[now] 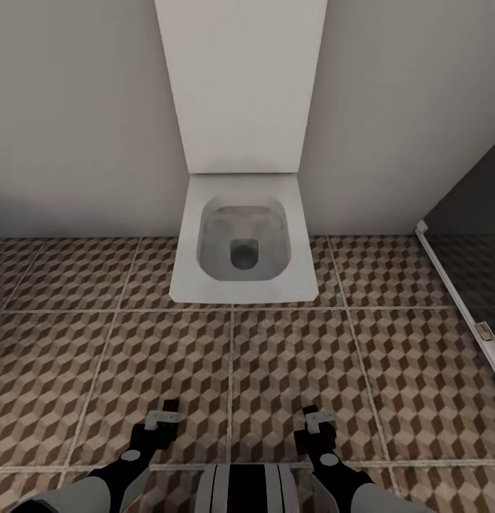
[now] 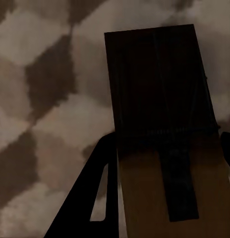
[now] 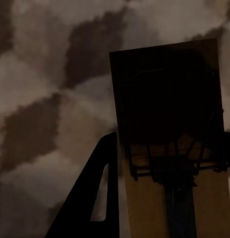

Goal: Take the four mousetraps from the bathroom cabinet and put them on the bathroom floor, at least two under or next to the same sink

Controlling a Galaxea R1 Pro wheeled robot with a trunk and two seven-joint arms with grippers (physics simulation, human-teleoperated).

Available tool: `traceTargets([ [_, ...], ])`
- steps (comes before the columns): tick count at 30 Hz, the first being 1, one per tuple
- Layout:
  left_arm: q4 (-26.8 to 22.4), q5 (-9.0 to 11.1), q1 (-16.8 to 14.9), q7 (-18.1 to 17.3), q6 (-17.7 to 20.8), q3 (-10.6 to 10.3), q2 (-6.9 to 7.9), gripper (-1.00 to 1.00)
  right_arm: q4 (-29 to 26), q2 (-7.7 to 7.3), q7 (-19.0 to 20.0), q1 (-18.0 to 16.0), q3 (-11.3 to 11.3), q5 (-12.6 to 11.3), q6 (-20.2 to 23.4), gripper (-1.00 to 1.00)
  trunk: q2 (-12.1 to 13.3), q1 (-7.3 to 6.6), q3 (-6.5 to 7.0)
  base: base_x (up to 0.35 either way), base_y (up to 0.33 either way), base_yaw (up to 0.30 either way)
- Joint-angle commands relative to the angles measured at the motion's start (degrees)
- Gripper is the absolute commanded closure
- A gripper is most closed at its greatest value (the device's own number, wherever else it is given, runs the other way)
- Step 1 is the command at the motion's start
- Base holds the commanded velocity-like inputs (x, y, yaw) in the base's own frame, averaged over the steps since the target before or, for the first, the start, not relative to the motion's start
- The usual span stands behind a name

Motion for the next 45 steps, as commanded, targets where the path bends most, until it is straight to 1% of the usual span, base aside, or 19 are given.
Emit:
traceTargets([
  [1,-0.01,0.15,0.00,0.47,-0.13,-0.51,0.01,1.00,0.07,0.01,-0.30,-0.03,0.08,0.35,-0.07,1.00,-0.01,-0.01,-0.03,0.000,0.000,0.000],
  [8,0.05,0.23,0.00,0.50,-0.17,-0.45,0.02,1.00,0.07,-0.07,-0.30,-0.01,0.09,0.32,-0.08,1.00,-0.01,-0.01,-0.03,0.000,0.002,0.000],
  [12,0.01,0.30,0.00,0.57,-0.17,-0.43,0.02,1.00,0.07,-0.08,-0.30,-0.02,0.09,0.33,-0.08,1.00,-0.01,-0.01,-0.03,0.025,0.152,0.000],
  [18,-0.02,0.25,0.00,2.71,-0.21,-0.42,0.02,1.00,0.07,-0.08,-0.30,-0.03,0.12,0.35,-0.15,1.00,-0.01,-0.01,-0.03,0.031,0.157,0.000],
  [22,-0.03,0.23,0.00,3.16,-0.20,-0.42,0.02,1.00,0.07,-0.08,-0.28,-0.03,0.15,0.35,-0.15,1.00,-0.01,-0.01,-0.03,0.005,0.027,0.000],
  [30,-0.03,0.20,0.00,3.38,-0.17,-0.42,-0.02,1.00,0.07,-0.12,-0.28,-0.03,0.12,0.35,-0.14,1.00,-0.01,-0.01,-0.03,0.001,0.004,0.000],
  [38,-0.03,0.24,0.00,3.40,-0.17,-0.42,-0.05,1.00,0.07,-0.63,-0.28,-0.03,-0.23,-0.12,-0.01,1.00,-0.01,-0.01,-0.03,0.000,0.000,0.000],
  [45,-0.03,0.72,0.00,3.40,-0.19,-0.40,-0.29,1.00,0.07,-0.62,-0.22,-0.03,-0.36,-0.05,0.02,1.00,-0.01,-0.01,-0.03,0.004,-0.003,0.000],
])
